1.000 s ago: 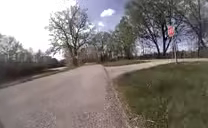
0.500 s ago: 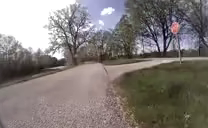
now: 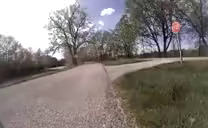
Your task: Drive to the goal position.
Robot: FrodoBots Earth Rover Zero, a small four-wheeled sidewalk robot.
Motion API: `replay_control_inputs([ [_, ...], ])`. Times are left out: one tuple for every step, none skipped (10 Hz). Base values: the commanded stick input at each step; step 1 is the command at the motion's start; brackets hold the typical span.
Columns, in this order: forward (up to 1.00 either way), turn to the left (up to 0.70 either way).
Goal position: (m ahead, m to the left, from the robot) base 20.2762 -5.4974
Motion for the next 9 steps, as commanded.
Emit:
replay_control_inputs([
  [0.0, 1.0],
  [0.0, 1.0],
  [0.0, 1.0],
  [0.0, 1.0],
  [0.0, 1.0],
  [0.0, 1.0],
  [0.0, 1.0],
  [0.0, 1.0],
  [0.0, 1.0],
])
